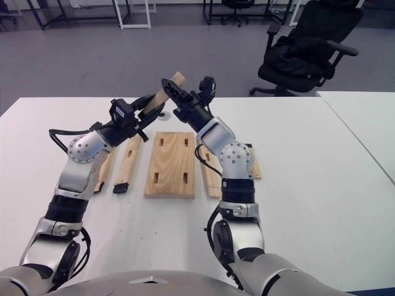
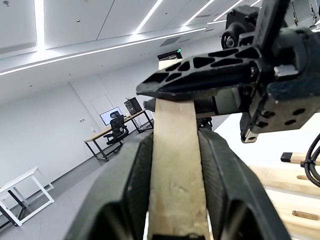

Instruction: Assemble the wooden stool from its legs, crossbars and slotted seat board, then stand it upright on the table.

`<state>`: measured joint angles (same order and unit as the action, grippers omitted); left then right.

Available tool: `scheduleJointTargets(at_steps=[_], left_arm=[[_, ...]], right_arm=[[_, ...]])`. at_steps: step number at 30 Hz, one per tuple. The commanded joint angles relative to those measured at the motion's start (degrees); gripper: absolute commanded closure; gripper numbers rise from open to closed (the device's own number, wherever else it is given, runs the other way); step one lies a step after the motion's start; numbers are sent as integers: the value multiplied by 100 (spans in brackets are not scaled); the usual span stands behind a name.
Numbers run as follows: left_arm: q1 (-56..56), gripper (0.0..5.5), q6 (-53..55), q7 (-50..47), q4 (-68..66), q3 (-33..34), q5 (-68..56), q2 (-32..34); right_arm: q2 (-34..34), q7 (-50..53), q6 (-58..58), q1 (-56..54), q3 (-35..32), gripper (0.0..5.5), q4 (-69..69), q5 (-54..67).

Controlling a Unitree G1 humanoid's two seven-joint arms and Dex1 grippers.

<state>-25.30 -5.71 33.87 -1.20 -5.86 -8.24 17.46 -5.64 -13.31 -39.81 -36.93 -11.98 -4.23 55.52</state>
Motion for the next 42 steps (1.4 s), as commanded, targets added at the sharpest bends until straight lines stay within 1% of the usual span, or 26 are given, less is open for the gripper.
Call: scheduleJointTargets(at_steps=[1, 6, 7, 8, 10, 11, 15, 16, 17, 18, 21, 24, 27, 35, 42], left_arm=[[-16, 421, -60, 28, -11, -47, 46, -33], [-47, 421, -44, 70, -110, -107, 48, -70], [-47, 381, -12, 55, -168, -109, 58, -73], [-51, 377, 19, 70, -225, -115, 48, -75], [-26, 340, 42, 34, -308, -65, 39, -68], [-9, 331, 42, 3, -333, -24, 18, -78], [-12, 268, 131, -233, -435, 248, -253, -297], [20, 246, 136, -333, -462, 344, -316, -374], [104, 238, 135, -476, -502, 475, -384, -458], [205, 213, 136, -664, -579, 643, -492, -572], [459, 211, 157, -1303, -824, 1067, -587, -834], [713, 211, 172, -1636, -845, 1256, -573, -927], [780, 211, 216, -1791, -844, 1377, -593, -922], [753, 211, 207, -1879, -994, 1285, -461, -987], [704, 211, 254, -1823, -1105, 1134, -453, -1084]], right_arm=[[30, -3, 70, 122, 110, 508, 103, -211], [24, 20, 349, 211, 125, 508, 59, -513], [13, 92, 539, 252, 68, 508, 37, -635], [8, 137, 714, 292, 3, 508, 22, -737], [61, 215, 1109, 441, -118, 508, 39, -1010], [114, 234, 1290, 570, -148, 509, 91, -1162], [429, 298, 1740, 1467, -283, 509, 523, -1706], [478, 329, 1797, 1669, -323, 509, 631, -1782], [519, 378, 1838, 1892, -410, 509, 749, -1807], [544, 429, 1883, 2090, -540, 509, 806, -1798], [655, 444, 1989, 2390, -733, 509, 627, -1852], [697, 396, 1970, 2662, -625, 509, 674, -1974], [531, 312, 1925, 2882, -426, 509, 841, -1932], [412, 321, 2016, 2629, -253, 509, 600, -1973], [255, 239, 2521, 2541, -85, 509, -11, -2341]])
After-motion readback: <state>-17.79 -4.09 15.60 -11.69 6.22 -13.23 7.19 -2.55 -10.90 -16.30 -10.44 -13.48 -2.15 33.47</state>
